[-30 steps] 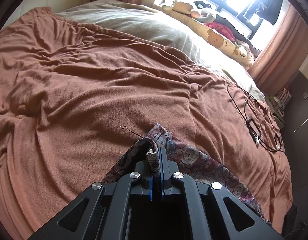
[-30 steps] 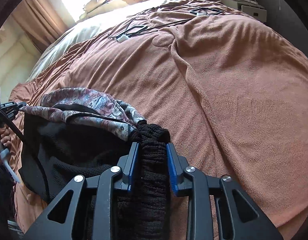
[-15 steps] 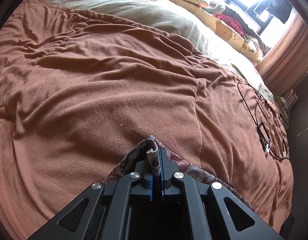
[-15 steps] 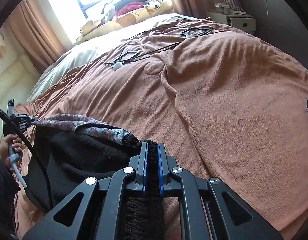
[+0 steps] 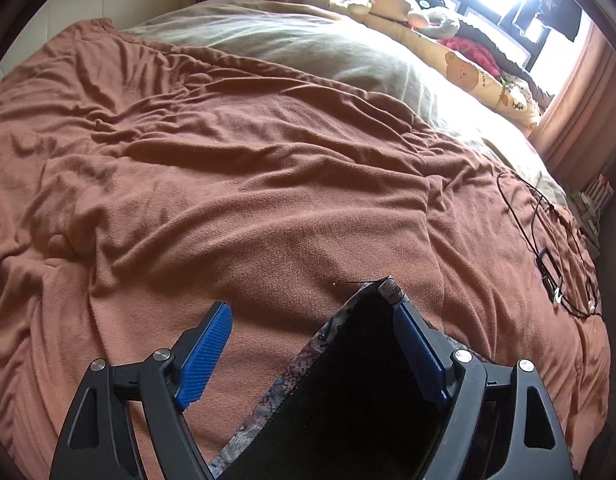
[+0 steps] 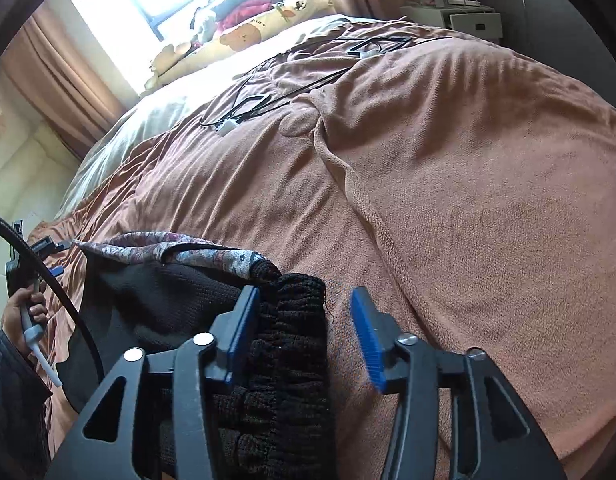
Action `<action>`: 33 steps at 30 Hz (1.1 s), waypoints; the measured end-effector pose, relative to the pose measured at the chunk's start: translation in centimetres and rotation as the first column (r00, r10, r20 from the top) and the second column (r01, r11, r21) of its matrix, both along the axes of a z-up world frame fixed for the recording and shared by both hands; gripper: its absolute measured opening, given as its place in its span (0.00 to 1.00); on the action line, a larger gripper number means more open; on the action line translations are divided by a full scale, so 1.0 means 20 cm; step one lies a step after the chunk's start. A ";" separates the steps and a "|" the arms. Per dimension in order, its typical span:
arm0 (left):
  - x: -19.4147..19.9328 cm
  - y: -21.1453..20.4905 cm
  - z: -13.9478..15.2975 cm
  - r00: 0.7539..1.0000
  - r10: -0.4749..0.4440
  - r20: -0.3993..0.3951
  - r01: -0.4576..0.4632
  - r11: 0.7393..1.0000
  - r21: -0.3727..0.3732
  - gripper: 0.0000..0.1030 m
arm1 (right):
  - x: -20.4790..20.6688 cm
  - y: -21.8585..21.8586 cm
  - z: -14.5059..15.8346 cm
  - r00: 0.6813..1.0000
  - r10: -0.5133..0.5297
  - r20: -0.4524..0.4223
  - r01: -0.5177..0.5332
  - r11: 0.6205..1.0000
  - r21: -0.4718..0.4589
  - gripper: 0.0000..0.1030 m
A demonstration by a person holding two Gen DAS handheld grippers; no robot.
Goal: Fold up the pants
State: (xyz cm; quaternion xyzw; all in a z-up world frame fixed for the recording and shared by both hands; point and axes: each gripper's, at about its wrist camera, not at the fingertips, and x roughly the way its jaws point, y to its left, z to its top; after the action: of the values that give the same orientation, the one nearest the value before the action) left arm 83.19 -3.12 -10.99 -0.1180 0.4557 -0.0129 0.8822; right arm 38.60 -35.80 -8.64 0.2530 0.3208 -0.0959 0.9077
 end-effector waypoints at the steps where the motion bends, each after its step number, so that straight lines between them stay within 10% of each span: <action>1: -0.03 0.02 0.02 1.000 -0.003 0.002 0.003 1.000 0.004 0.82 | -0.01 0.00 0.01 1.000 0.002 0.001 -0.002 1.000 0.000 0.51; 15: -0.53 0.26 0.23 0.999 -0.030 0.020 0.030 1.000 0.003 0.71 | -0.10 0.03 0.04 0.999 0.040 -0.024 -0.039 0.999 0.020 0.51; 33: -1.04 0.43 0.08 0.999 0.034 -0.037 -0.039 0.985 -0.165 0.52 | -0.33 0.04 0.05 0.998 0.048 -0.043 -0.043 0.993 0.110 0.58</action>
State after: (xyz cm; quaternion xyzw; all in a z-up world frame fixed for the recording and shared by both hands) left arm 62.44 5.53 -9.49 -0.1996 0.4659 -0.0326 0.8614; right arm 31.90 -35.09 -7.64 0.2927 0.3519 -0.0633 0.8868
